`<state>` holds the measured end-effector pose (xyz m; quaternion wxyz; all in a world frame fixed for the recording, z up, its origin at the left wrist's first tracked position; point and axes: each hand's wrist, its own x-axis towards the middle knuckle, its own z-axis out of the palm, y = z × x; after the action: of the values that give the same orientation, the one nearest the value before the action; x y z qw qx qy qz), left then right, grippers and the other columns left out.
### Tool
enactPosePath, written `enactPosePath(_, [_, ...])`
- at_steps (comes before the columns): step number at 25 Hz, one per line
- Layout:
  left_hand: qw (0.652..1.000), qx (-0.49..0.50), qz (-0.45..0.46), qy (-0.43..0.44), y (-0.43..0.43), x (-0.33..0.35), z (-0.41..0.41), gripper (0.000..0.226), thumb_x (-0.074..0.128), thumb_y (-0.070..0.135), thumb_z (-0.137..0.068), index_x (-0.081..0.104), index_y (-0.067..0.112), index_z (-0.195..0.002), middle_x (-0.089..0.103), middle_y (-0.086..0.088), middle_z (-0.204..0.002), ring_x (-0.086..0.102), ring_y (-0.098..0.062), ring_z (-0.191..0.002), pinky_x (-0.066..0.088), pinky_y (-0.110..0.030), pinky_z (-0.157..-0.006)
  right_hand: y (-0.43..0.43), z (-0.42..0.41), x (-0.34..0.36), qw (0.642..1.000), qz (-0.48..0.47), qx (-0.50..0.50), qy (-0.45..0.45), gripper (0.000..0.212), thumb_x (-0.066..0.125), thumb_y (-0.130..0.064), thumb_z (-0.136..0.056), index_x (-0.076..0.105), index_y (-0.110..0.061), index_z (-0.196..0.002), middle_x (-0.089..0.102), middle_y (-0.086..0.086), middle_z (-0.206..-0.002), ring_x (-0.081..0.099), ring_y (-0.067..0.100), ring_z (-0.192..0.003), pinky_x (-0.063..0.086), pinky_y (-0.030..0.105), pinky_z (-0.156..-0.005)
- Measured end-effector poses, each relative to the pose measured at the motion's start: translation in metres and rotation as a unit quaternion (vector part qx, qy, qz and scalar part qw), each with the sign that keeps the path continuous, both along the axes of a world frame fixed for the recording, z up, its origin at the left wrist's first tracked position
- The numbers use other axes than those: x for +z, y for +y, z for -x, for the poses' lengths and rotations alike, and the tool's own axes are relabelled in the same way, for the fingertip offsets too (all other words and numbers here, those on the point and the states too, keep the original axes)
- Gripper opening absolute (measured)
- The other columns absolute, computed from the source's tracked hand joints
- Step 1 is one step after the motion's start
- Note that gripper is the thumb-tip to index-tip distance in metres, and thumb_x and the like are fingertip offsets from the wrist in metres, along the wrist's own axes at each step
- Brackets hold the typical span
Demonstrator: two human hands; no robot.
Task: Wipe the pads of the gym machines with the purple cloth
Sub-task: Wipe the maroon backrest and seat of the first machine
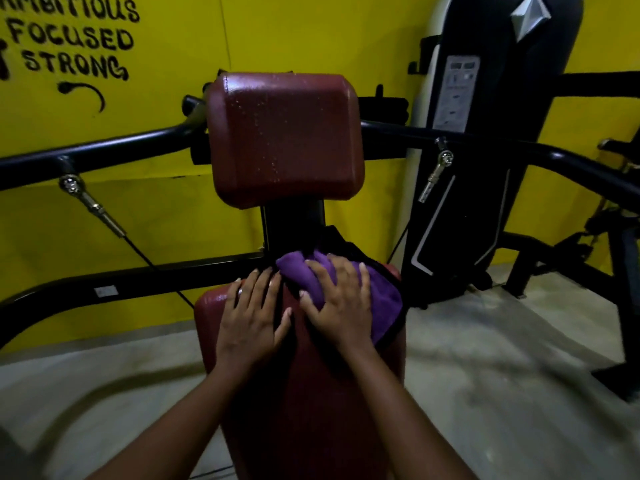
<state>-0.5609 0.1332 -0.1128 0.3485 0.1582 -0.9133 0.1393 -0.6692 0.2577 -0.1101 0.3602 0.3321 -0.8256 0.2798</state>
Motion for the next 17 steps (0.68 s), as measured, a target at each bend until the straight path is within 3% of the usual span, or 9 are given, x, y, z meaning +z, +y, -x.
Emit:
enactPosePath(4, [1.000,0.007,-0.005,0.001,0.002,0.001,0.000,0.060,0.035,0.044,-0.089,0.047,0.010,-0.137,0.053,-0.012,-0.136,0.045,-0.027,-0.127,0.030,-0.044,-0.107,-0.005,0.009,0.014,0.990,0.058,-0.106,-0.078,0.052,0.039,-0.054,-0.079,0.065,-0.023,-0.112,0.062,0.012,-0.121,0.053,0.028,-0.119,0.015,0.047,-0.110])
enactPosePath(8, [1.000,0.008,-0.011,-0.011,0.001,0.003,0.000,0.060,0.034,0.044,-0.090,0.044,0.010,-0.139,0.049,-0.013,-0.140,0.040,-0.026,-0.132,0.026,-0.043,-0.110,-0.007,0.004,0.014,0.996,-0.005,-0.058,-0.063,0.053,0.037,-0.058,-0.080,0.061,-0.028,-0.117,0.060,0.010,-0.122,0.052,0.027,-0.120,0.012,0.046,-0.110])
enactPosePath(12, [0.998,-0.059,0.001,0.017,0.020,0.008,0.003,0.057,0.037,0.039,-0.090,0.040,0.010,-0.140,0.039,-0.012,-0.148,0.026,-0.022,-0.140,0.017,-0.043,-0.115,0.025,0.031,0.015,0.993,0.028,-0.062,-0.097,0.056,0.036,-0.061,-0.078,0.062,-0.026,-0.115,0.062,0.009,-0.119,0.053,0.026,-0.118,0.020,0.046,-0.110])
enactPosePath(15, [0.987,-0.148,0.060,-0.018,0.051,0.007,0.021,0.057,0.041,0.037,-0.090,0.043,0.007,-0.139,0.040,-0.012,-0.148,0.027,-0.023,-0.140,0.017,-0.044,-0.115,0.041,0.046,0.015,0.971,0.115,-0.068,-0.200,0.060,0.038,-0.061,-0.080,0.060,-0.023,-0.121,0.058,0.010,-0.124,0.051,0.029,-0.118,0.036,0.043,-0.100])
enactPosePath(17, [0.979,-0.175,0.093,-0.042,0.066,-0.001,0.035,0.058,0.043,0.036,-0.089,0.043,0.009,-0.140,0.039,-0.011,-0.149,0.025,-0.023,-0.141,0.018,-0.045,-0.114,0.058,0.051,0.008,0.922,0.211,-0.019,-0.325,0.057,0.043,-0.055,-0.089,0.047,-0.021,-0.135,0.051,0.012,-0.134,0.047,0.031,-0.123,0.038,0.038,-0.096])
